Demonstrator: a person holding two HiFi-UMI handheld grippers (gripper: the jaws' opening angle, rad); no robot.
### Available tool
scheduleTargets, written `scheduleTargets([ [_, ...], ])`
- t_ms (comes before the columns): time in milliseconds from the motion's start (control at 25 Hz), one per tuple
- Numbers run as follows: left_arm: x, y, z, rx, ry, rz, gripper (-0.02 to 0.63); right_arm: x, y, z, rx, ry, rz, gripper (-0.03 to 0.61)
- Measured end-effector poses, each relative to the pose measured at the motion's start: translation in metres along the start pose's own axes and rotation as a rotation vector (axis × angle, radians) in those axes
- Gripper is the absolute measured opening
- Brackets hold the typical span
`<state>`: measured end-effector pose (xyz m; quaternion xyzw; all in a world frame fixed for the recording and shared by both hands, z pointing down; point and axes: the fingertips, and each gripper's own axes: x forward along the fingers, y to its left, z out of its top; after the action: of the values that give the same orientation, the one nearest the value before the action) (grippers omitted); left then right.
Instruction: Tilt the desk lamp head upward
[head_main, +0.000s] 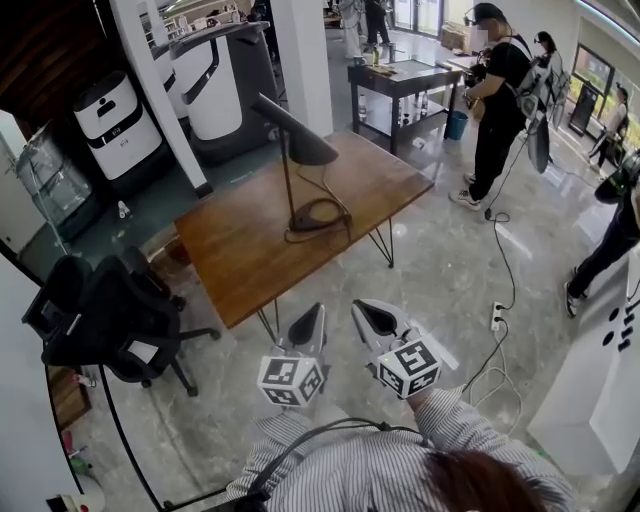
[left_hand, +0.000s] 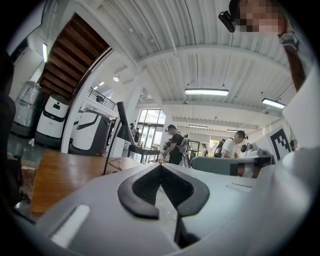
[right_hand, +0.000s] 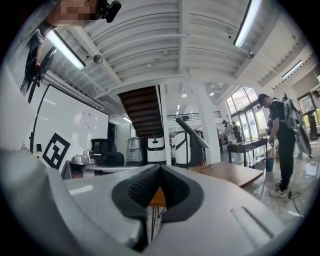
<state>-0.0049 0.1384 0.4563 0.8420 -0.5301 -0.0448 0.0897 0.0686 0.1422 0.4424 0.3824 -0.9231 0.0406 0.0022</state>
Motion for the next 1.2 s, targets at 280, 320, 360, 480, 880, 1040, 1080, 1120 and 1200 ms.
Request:
scheduleTargets([
  [280, 0.028, 0.024, 0.0, 0.002, 0.004, 0.034, 0.006, 0.03, -0.017, 0.0, -0.003, -0.004, 0.017, 0.002],
  [320, 0.034, 0.031, 0.0, -0.003, 0.004, 0.035, 0.006, 0.039, -0.021, -0.001, -0.004, -0.003, 0.019, 0.002],
  [360, 0.041, 0.038, 0.0, -0.007, 0.005, 0.035, 0.006, 0.048, -0.025, -0.002, -0.004, -0.001, 0.021, 0.002],
  [480, 0.066, 0.061, 0.004, 0.002, 0.002, 0.03, 0.006, 0.076, -0.042, 0.0, -0.011, -0.008, 0.016, 0.002],
  [880, 0.18, 0.166, 0.04, 0.037, 0.015, -0.009, 0.006, 0.206, -0.122, 0.025, -0.007, -0.044, -0.057, 0.002],
  [1040, 0.216, 0.194, 0.043, 0.042, 0.032, -0.029, 0.006, 0.245, -0.144, 0.026, 0.001, -0.04, -0.078, 0.002],
  [1080, 0.223, 0.2, 0.041, 0.039, 0.039, -0.031, 0.007, 0.252, -0.149, 0.026, 0.004, -0.038, -0.082, 0.002],
  [1120, 0.23, 0.205, 0.04, 0.037, 0.045, -0.031, 0.008, 0.259, -0.154, 0.026, 0.005, -0.036, -0.085, 0.002],
  [1200, 0.242, 0.215, 0.038, 0.033, 0.053, -0.027, 0.008, 0.27, -0.163, 0.027, 0.005, -0.034, -0.085, 0.002],
])
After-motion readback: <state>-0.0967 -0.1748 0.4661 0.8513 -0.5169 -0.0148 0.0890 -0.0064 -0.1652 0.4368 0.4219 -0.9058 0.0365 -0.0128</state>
